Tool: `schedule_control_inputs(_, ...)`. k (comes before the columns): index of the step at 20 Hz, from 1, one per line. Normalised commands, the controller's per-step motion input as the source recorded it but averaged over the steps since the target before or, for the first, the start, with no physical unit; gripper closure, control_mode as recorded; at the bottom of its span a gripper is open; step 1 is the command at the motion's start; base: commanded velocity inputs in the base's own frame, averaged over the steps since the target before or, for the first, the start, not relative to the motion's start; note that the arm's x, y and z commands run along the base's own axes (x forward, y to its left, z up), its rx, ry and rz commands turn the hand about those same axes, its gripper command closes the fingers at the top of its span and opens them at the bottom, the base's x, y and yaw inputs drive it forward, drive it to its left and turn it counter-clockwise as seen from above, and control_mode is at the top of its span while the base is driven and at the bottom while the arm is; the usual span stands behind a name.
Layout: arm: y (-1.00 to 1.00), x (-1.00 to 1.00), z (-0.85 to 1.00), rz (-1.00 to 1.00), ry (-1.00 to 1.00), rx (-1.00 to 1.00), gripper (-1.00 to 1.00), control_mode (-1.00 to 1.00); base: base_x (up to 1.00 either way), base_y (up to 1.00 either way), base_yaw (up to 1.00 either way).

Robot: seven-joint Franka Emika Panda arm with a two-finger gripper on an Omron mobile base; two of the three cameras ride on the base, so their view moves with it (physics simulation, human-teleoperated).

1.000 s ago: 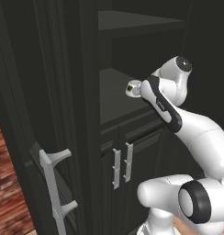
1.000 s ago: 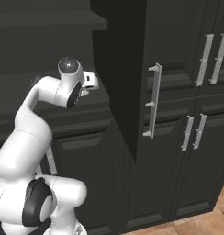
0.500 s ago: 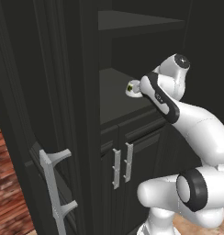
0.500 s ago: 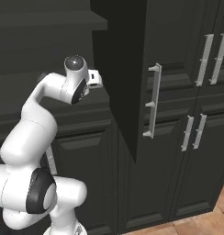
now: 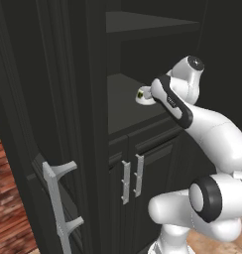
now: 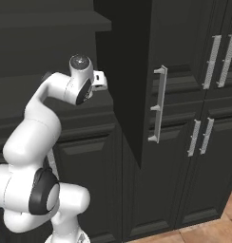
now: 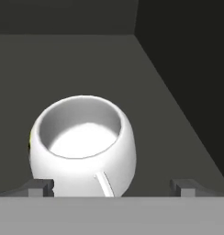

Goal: Open the cabinet directly in front. Then move the wine and the mug to the dining counter with the candle on it.

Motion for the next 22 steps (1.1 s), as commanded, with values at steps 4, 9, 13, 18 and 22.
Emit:
schedule_control_inputs(4, 0.0, 0.01, -0.07, 0.0, 0.02, 0.0, -1.0, -1.0, 0.0, 0.0, 0.0)
schedule_control_inputs(9, 0.0, 0.0, -0.1, 0.0, 0.03, 0.0, 1.0, -1.0, 0.0, 0.0, 0.0)
schedule_control_inputs(13, 0.0, 0.0, -0.04, 0.0, 0.03, 0.0, 1.0, -1.0, 0.0, 0.0, 0.0)
schedule_control_inputs(18, 0.0, 0.0, -0.02, 0.0, 0.03, 0.0, 1.0, -1.0, 0.0, 0.0, 0.0)
schedule_control_inputs(22, 0.0, 0.0, -0.01, 0.0, 0.03, 0.0, 1.0, -1.0, 0.0, 0.0, 0.0)
